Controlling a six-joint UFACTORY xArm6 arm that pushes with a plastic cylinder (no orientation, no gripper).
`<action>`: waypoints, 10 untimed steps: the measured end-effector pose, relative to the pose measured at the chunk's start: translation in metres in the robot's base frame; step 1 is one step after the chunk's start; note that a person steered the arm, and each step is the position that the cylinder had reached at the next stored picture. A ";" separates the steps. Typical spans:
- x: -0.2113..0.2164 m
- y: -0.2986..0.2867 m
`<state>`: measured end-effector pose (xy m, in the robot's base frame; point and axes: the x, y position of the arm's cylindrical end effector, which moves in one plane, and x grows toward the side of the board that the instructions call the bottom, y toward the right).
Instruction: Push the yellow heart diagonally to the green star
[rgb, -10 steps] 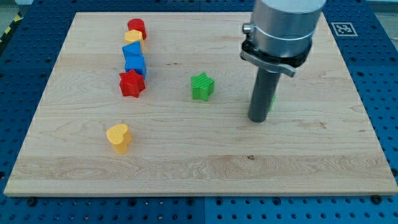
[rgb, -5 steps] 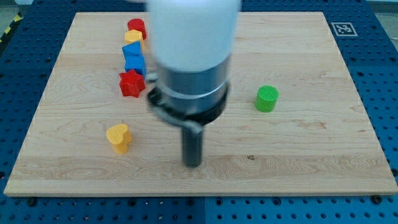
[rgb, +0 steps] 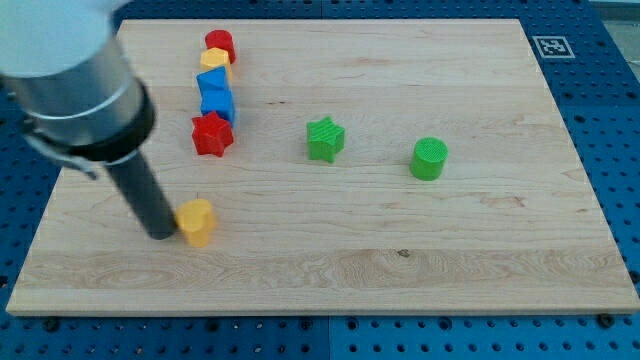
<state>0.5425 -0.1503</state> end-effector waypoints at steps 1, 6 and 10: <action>0.000 0.061; 0.016 0.109; -0.029 0.092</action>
